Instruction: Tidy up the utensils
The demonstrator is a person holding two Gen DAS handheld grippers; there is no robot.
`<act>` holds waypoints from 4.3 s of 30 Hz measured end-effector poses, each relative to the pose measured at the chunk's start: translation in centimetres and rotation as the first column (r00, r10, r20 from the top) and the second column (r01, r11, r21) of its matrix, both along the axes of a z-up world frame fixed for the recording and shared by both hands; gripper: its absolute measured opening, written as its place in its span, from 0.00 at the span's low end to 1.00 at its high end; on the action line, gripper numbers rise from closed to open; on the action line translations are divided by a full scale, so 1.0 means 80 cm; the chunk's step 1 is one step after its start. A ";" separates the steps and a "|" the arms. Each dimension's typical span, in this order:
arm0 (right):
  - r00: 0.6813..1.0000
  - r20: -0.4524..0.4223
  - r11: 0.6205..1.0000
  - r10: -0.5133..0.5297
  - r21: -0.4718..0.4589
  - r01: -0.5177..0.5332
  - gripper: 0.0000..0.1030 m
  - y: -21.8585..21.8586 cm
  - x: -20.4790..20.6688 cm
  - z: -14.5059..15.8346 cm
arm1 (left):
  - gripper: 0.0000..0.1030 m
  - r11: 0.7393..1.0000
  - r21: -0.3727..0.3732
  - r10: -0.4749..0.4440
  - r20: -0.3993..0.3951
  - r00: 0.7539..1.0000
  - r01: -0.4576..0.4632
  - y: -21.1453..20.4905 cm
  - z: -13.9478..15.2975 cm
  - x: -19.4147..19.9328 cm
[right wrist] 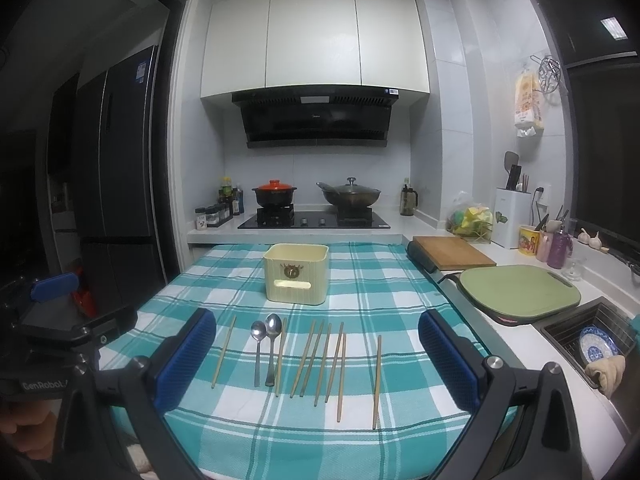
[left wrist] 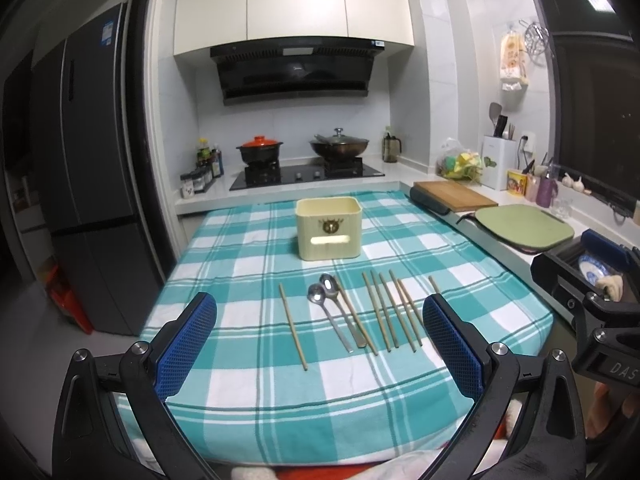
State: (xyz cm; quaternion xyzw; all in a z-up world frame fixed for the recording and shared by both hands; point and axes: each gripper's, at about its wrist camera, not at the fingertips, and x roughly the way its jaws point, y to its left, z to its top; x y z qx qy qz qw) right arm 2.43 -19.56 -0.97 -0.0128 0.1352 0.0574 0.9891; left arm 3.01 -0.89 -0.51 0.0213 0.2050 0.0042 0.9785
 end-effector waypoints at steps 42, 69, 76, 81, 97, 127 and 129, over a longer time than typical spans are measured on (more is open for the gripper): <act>0.986 -0.125 0.994 -0.107 -0.031 0.104 1.00 -0.040 0.087 -0.036 | 1.00 0.998 -0.048 -0.058 -0.185 0.981 0.050 0.030 -0.044 0.097; 0.765 -0.642 0.998 0.060 0.061 -0.027 0.57 -0.101 0.323 -0.222 | 0.99 0.986 -0.123 0.029 -0.532 0.846 -0.111 0.121 -0.210 0.314; 0.706 -0.706 0.998 0.065 0.029 -0.062 0.57 -0.102 0.364 -0.247 | 0.98 0.989 -0.064 0.071 -0.574 0.816 -0.131 0.133 -0.238 0.372; 0.714 -0.698 0.997 0.052 -0.006 -0.078 0.57 -0.102 0.390 -0.266 | 0.89 0.993 0.000 0.094 -0.596 0.797 -0.117 0.130 -0.261 0.407; 0.650 -0.760 0.987 0.009 -0.099 -0.129 0.09 -0.076 0.469 -0.265 | 0.08 0.999 -0.040 -0.018 -0.669 0.743 -0.011 0.106 -0.270 0.484; 0.924 -0.309 0.973 0.226 0.122 -0.197 0.07 -0.023 0.410 -0.015 | 0.04 0.938 -0.338 -0.137 -0.155 0.978 0.078 0.166 -0.007 0.380; 0.927 -0.294 0.971 0.235 0.116 -0.210 0.07 -0.015 0.421 -0.003 | 0.04 0.935 -0.345 -0.139 -0.148 0.979 0.080 0.167 0.007 0.398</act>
